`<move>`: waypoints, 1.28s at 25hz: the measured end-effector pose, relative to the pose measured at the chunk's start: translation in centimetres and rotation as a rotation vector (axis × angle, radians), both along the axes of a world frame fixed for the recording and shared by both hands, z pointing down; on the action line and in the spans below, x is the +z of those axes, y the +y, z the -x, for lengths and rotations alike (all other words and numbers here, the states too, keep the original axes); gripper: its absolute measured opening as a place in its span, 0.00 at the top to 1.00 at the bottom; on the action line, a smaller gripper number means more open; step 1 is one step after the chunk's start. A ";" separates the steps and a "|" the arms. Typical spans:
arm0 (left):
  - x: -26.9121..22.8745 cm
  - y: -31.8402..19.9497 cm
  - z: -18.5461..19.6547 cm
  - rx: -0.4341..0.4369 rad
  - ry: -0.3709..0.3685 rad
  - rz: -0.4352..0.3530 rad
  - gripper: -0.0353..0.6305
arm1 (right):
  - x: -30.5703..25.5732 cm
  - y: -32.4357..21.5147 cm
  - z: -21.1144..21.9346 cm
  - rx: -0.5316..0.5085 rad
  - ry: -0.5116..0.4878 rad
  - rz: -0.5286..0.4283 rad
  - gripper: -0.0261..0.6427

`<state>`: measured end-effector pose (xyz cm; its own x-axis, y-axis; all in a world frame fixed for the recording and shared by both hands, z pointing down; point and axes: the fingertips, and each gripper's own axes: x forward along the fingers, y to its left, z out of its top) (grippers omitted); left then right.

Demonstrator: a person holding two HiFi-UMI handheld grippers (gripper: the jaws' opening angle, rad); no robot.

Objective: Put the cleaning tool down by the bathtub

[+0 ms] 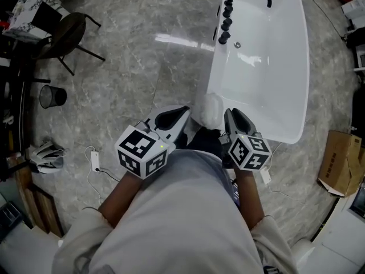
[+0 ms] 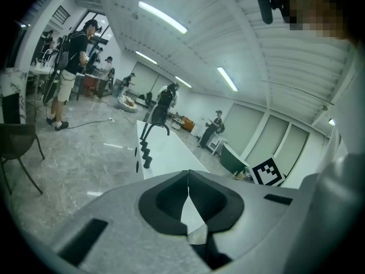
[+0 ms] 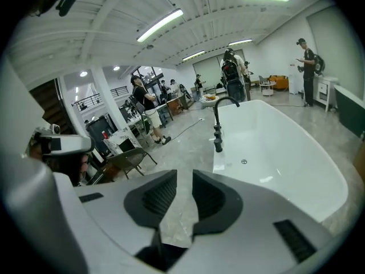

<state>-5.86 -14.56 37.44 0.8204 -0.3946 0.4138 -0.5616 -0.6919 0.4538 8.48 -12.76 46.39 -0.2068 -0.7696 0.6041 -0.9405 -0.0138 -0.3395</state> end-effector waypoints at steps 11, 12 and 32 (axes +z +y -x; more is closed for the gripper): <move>-0.5 -1.0 -0.8 0.011 0.000 -0.022 0.94 | -4.5 0.2 0.4 -0.039 -0.023 -0.076 0.86; -0.6 -1.2 -0.9 0.010 0.001 -0.024 0.94 | -4.9 0.2 0.4 -0.042 -0.018 -0.083 0.87; -1.4 -3.0 -1.3 0.013 0.001 -0.049 0.94 | -9.1 0.5 -0.1 -0.068 0.026 -0.158 0.93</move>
<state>-4.57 -17.59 36.09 0.8262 -0.4034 0.3933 -0.5518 -0.7205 0.4201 8.54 -12.23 37.28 -0.2477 -0.8401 0.4826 -0.9460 0.1021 -0.3077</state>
